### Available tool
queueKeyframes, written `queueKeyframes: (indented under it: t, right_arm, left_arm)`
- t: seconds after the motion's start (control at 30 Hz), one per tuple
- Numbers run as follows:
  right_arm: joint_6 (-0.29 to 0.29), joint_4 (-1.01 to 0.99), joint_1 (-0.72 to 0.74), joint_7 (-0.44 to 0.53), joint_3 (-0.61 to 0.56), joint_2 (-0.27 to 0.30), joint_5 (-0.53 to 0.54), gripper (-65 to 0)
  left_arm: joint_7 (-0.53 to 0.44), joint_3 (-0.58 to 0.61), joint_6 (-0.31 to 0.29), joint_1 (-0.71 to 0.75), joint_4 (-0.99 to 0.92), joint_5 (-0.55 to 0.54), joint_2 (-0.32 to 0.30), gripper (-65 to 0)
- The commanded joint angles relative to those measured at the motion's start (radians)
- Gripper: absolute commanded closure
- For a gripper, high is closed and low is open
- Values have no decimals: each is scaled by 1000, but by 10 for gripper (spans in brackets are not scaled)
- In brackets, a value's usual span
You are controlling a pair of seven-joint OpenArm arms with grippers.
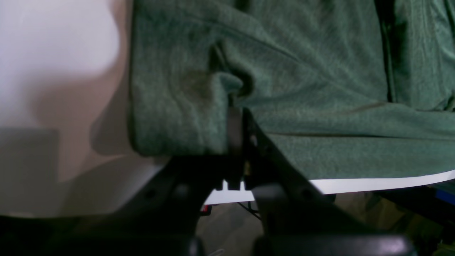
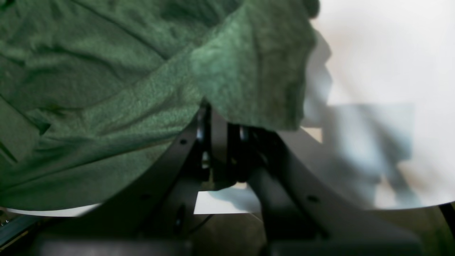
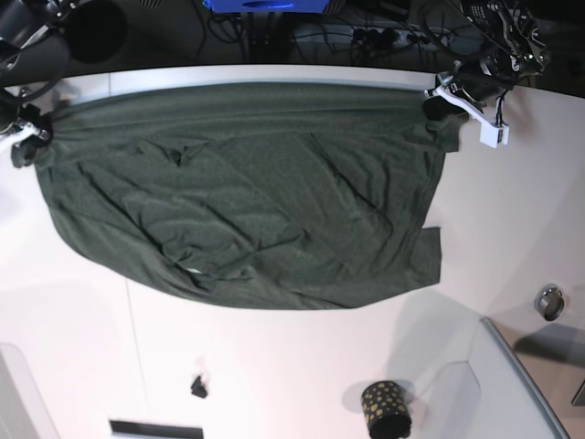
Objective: Layout the t-shirt on the table in an organized manner, then fold the t-shirt properly
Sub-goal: 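Pull the held shirt edge toward the arm bases to flatten it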
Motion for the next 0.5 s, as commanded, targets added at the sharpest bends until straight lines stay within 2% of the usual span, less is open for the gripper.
queueKeyframes:
  t: [0.0, 0.33, 0.4, 0.47]
  right_arm:
    - [-11, 17, -1, 21, 9, 24, 13, -6]
    - [-22, 17, -4, 22, 9, -5, 10, -11]
    - [-22, 26, -13, 24, 36, -26, 10, -56]
    - [-22, 37, -13, 24, 76, -40, 8, -144]
  left_arm:
    - [-15, -2, -6, 3, 13, -11, -12, 0]
    - [-17, -2, -6, 5, 11, -11, -12, 0]
    - [-17, 2, -6, 12, 14, -11, -12, 0]
    - [-17, 7, -6, 25, 28, -14, -12, 0]
